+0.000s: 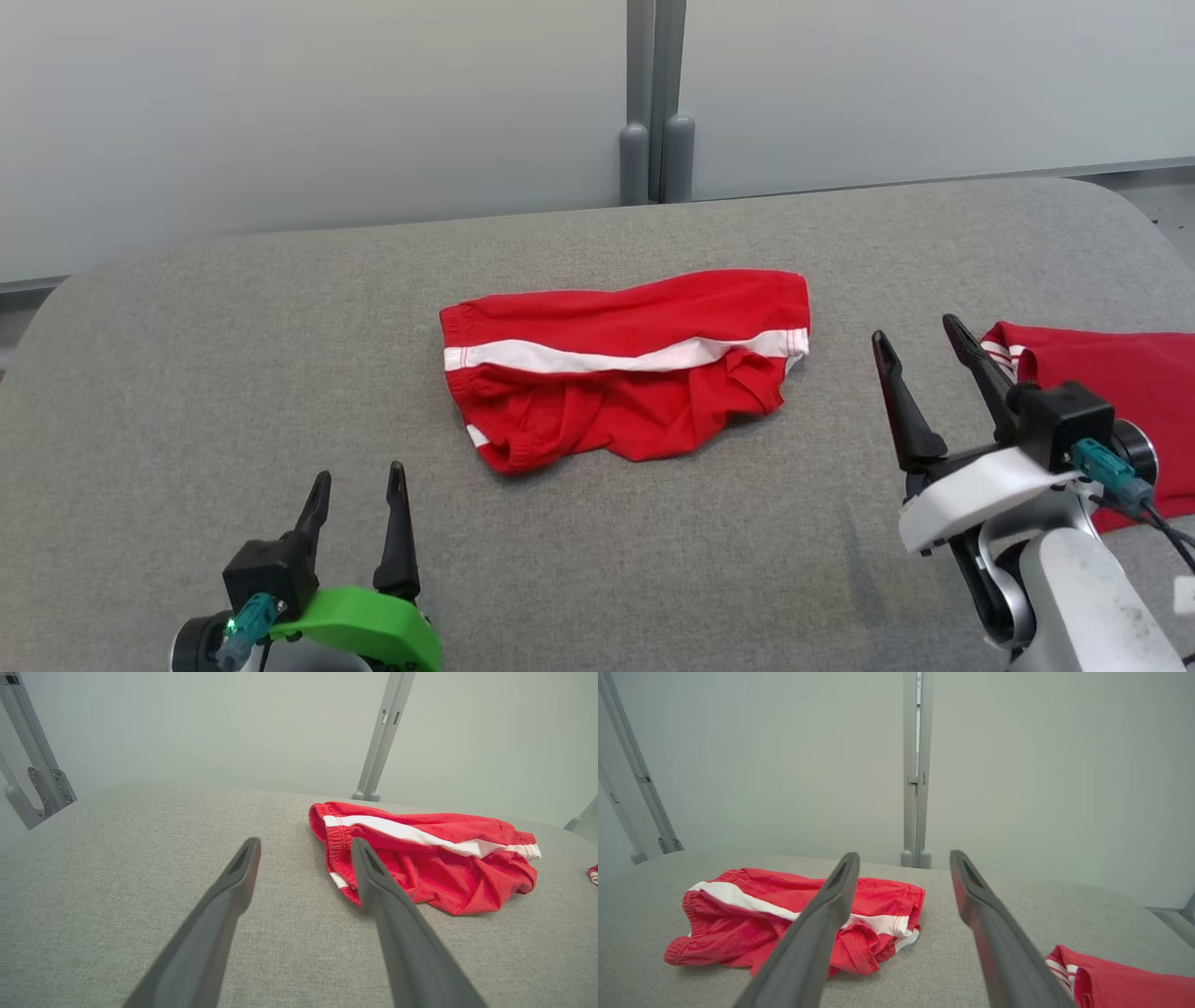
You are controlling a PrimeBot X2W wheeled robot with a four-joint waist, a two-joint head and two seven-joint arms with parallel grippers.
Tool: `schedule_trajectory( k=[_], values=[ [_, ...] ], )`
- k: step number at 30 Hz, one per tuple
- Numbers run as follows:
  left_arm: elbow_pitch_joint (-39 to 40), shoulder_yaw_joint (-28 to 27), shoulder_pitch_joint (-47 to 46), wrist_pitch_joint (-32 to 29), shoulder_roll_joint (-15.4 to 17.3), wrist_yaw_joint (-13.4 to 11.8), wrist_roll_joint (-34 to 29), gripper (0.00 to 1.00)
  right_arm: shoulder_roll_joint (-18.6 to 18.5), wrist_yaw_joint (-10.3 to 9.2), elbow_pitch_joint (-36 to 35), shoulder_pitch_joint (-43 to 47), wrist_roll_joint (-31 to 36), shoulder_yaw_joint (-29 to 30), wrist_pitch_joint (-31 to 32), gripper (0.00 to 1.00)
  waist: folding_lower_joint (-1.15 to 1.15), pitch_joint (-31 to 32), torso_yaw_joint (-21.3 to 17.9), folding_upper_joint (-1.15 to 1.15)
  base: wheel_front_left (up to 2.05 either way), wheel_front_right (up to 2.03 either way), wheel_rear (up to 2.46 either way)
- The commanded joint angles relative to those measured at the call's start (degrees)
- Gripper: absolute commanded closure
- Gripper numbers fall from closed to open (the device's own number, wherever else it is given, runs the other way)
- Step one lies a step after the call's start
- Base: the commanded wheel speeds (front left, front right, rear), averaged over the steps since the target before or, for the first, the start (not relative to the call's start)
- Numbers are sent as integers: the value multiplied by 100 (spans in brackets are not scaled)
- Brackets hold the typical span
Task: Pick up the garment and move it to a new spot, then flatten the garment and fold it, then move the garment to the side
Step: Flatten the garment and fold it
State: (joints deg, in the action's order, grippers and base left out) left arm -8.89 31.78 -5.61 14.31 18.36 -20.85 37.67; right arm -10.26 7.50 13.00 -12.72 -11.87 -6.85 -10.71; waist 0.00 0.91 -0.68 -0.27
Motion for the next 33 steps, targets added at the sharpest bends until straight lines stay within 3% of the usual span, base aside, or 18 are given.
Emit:
schedule_trajectory(
  k=[1, 6, 12, 19, 33],
  values=[
    [31, -26, 114, 41, 50, 12, -50, 0, 72, -2, -205, 184, 129, 111, 73, 0, 0, 52, -29, 27, 0, 0, 0],
    [224, -163, 324, 73, 115, -31, -99, 0, 460, -1, -960, 741, 417, 331, 367, 0, 0, 118, -36, 27, 0, 0, 0],
    [543, -405, 693, 89, 157, -114, -165, 0, 670, -2, -1357, 1127, 487, 403, 470, 0, 0, 181, -62, 27, 0, 0, 0],
    [850, -699, 973, 89, 91, -178, -352, 0, 723, -2, -1313, 1246, 599, 463, 446, 0, 0, 183, -63, 27, 0, 0, 0],
    [797, -923, 1084, 87, -65, 18, -610, 0, 731, -2, -1062, 1041, 425, 375, 340, 0, 0, 89, -60, 27, 0, 0, 0]
  ],
)
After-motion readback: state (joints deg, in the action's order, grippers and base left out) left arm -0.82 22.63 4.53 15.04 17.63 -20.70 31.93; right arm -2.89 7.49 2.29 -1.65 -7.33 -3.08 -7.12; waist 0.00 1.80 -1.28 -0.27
